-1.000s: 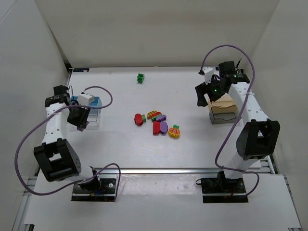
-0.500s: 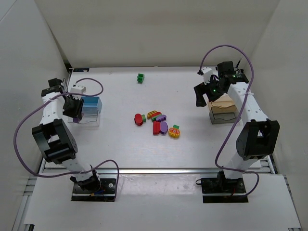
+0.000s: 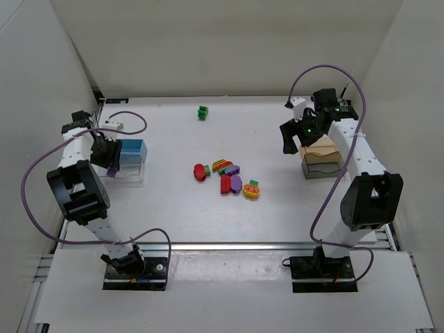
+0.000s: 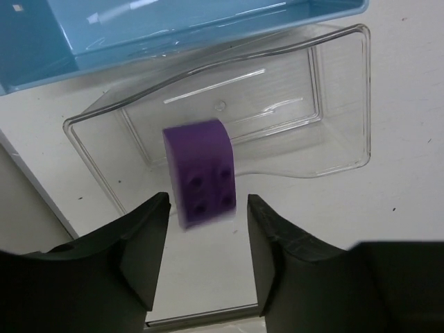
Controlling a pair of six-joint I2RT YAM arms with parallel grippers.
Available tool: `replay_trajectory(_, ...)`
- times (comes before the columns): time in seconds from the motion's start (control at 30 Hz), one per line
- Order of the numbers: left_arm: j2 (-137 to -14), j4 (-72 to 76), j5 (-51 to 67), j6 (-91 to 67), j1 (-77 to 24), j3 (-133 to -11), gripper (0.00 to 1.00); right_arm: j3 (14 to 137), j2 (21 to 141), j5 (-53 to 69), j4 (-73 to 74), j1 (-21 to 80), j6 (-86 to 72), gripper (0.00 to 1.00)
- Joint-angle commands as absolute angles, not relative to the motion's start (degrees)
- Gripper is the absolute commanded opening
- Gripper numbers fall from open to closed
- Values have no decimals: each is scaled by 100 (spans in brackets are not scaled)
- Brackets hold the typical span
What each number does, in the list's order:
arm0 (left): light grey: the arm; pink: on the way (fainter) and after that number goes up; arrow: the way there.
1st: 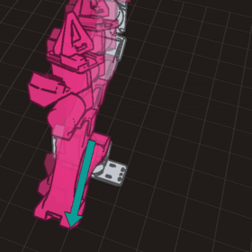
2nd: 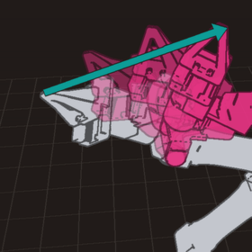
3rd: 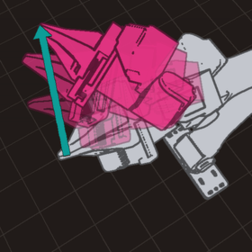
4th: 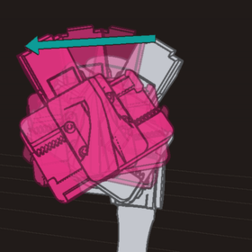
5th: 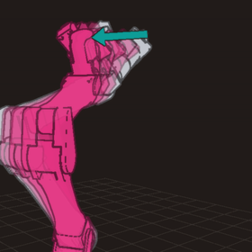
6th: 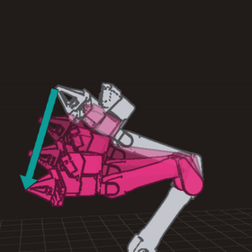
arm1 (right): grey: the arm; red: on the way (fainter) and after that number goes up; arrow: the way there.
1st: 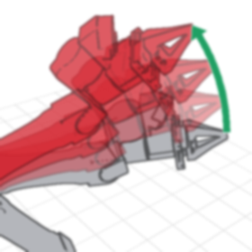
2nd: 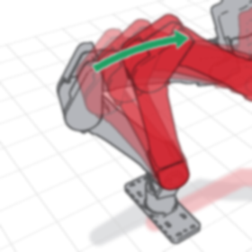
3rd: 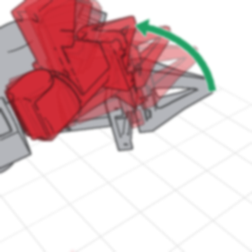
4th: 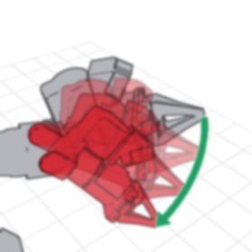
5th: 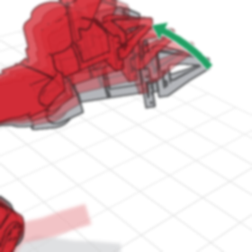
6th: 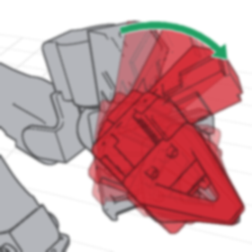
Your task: Sort the legos into containers by color
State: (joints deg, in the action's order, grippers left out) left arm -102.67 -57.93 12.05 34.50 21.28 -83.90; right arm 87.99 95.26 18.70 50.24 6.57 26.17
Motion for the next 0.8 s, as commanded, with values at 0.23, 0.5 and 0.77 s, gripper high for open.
replay_trajectory(0.23, -9660, -5564, 1555, 3472, 2145, -8376, 68, 8895, 9571, 1854, 5054, 677, 2654, 95)
replay_trajectory(0.5, -8772, -6424, 3611, 3401, 1206, -9079, 70, 8807, 9431, 2266, 5089, 694, 2672, 95)
replay_trajectory(0.77, -8684, -6347, 3402, 3516, -1297, -8606, 70, 8807, 9334, 2962, 5352, 694, 2882, 95)
